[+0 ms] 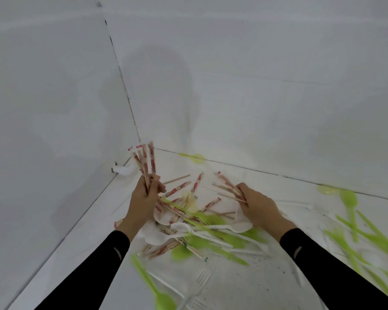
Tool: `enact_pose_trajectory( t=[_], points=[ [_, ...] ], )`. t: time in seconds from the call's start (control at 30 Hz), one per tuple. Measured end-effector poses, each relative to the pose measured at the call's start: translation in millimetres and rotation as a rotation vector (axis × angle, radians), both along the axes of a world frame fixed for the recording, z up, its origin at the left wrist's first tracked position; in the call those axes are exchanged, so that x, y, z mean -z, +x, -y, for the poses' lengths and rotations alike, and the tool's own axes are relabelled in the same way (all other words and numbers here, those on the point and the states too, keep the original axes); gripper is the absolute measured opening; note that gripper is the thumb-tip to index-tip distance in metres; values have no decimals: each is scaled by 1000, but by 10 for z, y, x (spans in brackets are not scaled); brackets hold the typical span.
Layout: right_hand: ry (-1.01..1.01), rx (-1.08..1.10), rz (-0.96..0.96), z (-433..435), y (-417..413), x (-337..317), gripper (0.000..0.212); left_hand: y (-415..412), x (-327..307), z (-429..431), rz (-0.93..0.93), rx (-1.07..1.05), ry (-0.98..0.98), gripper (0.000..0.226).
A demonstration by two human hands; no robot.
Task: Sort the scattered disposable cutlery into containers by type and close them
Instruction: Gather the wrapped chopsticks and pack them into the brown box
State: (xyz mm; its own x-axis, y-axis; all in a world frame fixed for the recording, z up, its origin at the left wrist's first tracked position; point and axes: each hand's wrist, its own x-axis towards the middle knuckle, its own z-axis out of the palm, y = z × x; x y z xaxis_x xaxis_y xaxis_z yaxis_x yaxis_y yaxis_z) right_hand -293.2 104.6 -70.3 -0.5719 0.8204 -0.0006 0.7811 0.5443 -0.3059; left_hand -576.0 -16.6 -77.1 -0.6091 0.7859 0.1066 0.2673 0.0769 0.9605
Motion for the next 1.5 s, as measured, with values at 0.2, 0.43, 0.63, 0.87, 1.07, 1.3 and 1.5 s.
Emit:
enact_pose_trajectory(
  t=[0.2, 0.43, 0.63, 0.87, 1.07, 1.3, 1.5],
  points=[
    [-38, 116, -348, -68, 448, -152, 9, -82, -250, -288, -179, -101, -17, 23],
    [-181, 141, -769, -8, 298, -458, 16, -279, 92, -465, -747, 234, -667, 49],
    [-175, -19, -270, 13, -76, -243, 29, -216, 136, -469, -824, 250, -595, 43],
    [-75, -143, 229, 125, -232, 110, 35, -203, 295, -347, -912, 279, -543, 37],
    [121, -168, 174, 287, -78, 158, 35, -85, 284, -296, -974, 229, -571, 23],
    [85, 12, 14, 230, 175, -151, 27, -35, 190, -297, -1079, 256, -709, 29],
    [113, 94, -192, 154, 309, -482, 10, -71, -6, -271, -807, 118, -420, 13]
  ],
)
